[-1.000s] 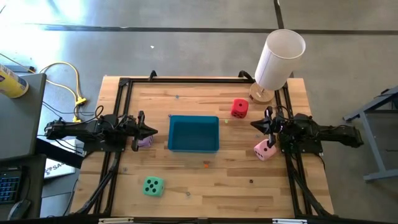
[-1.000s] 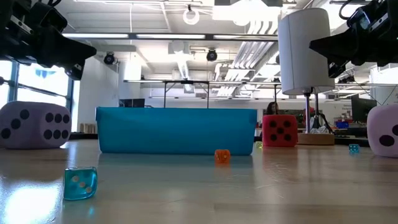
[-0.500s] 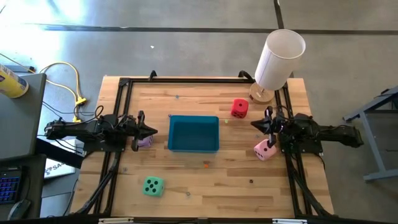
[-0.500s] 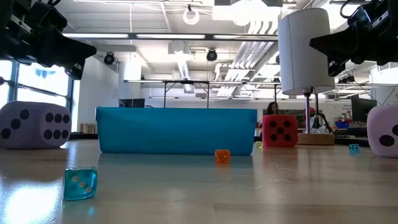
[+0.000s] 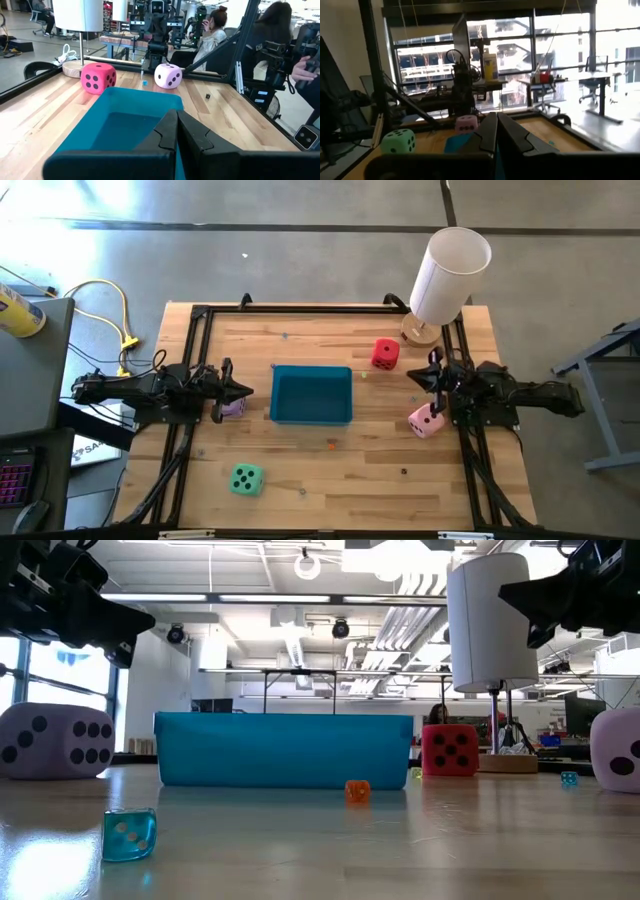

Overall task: Pick & Place Dice
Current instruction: Put the small black dice into the blue bin

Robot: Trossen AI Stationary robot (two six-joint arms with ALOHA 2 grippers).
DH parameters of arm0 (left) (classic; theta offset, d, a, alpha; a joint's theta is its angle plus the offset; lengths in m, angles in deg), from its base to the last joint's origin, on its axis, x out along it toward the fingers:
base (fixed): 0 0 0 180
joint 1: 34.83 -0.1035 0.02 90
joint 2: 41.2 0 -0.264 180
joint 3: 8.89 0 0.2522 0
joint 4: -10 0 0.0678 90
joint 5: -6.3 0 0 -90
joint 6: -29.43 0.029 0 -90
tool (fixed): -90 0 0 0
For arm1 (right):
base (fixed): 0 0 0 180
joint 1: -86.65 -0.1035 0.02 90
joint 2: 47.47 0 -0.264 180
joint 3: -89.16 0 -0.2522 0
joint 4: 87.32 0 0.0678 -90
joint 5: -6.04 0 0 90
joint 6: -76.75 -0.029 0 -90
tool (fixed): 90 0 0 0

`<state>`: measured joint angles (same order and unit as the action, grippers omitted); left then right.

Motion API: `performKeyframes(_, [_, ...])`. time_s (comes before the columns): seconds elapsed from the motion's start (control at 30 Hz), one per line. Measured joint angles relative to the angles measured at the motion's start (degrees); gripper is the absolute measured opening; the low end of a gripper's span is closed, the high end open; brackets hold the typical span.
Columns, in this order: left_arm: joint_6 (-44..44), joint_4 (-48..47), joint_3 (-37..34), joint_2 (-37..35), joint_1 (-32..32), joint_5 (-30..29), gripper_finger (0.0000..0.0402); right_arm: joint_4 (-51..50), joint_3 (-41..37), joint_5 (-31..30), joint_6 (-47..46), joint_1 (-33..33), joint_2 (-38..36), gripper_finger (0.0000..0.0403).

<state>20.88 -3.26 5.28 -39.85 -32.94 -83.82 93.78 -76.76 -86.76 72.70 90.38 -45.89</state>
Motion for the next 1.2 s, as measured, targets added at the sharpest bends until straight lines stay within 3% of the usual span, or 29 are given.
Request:
performKeyframes(0.5, [-0.02, -0.02, 0.0, 0.0, 0.0, 0.02, 0.0001, -2.48, 5.52, 0.15, 5.41, -0.04, 4.41, 0.0002])
performKeyframes(0.87, [-0.04, -0.04, 0.0, 0.0, -0.02, 0.02, 0.0001, -9.27, 17.21, 2.03, 5.42, -0.98, 18.78, 0.0002])
performKeyframes(1.2, [-0.02, -0.07, 0.0, 0.0, -0.02, 0.02, 0.0001, -15.55, 28.43, -1.98, 7.37, -11.15, 31.7, 0.0002])
